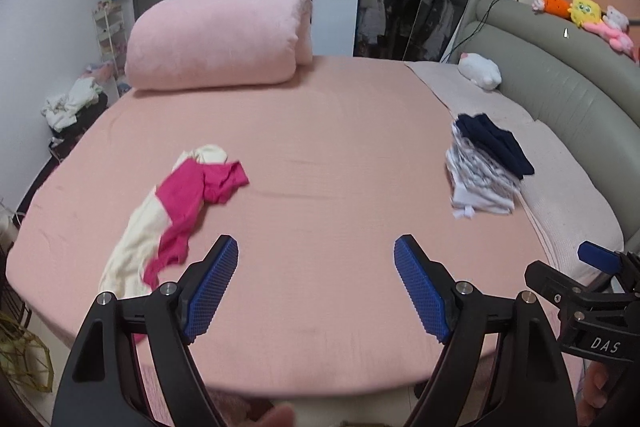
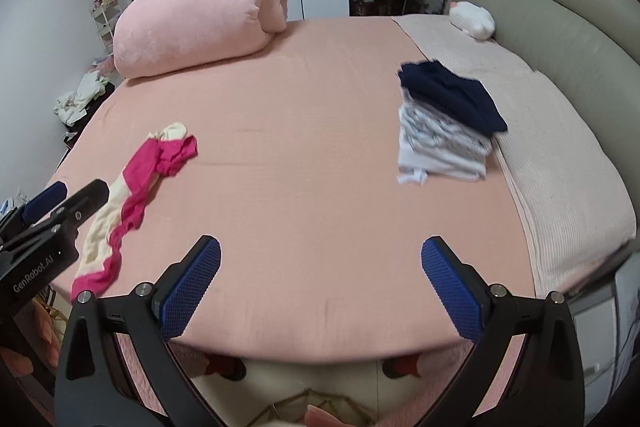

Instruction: Fold clothes

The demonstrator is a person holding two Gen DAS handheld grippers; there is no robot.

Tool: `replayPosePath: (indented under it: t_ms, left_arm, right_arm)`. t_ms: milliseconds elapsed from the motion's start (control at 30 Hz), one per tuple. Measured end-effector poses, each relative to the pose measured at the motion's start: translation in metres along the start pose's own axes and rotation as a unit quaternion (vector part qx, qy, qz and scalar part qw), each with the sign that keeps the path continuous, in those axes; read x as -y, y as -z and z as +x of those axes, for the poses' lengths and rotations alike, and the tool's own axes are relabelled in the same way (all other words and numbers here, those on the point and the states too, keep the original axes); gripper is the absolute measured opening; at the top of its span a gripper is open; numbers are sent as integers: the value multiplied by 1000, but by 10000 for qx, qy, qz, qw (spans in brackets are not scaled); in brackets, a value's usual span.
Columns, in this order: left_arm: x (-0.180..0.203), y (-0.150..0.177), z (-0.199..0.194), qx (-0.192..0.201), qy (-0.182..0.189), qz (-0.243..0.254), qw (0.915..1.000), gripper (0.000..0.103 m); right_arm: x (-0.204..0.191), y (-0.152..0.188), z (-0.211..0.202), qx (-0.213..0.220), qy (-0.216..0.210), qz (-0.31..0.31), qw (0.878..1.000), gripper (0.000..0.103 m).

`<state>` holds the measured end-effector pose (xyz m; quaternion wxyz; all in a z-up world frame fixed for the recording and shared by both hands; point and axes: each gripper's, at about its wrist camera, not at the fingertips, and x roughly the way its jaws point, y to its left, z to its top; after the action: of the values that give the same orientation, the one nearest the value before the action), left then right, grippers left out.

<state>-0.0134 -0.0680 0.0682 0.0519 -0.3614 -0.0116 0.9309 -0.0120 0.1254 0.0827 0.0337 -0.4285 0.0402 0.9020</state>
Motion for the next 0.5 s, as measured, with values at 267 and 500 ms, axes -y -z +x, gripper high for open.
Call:
replayPosePath:
  t_ms: [267, 500]
  left_arm:
    - [14, 43, -25, -68, 69, 14, 10000, 83]
    - [26, 60, -31, -115, 124, 70, 9998, 83]
  right_arm:
    - [12, 52, -19, -169, 99, 198, 9996, 102]
    - [21, 62, -22, -163, 139, 139, 9997, 102]
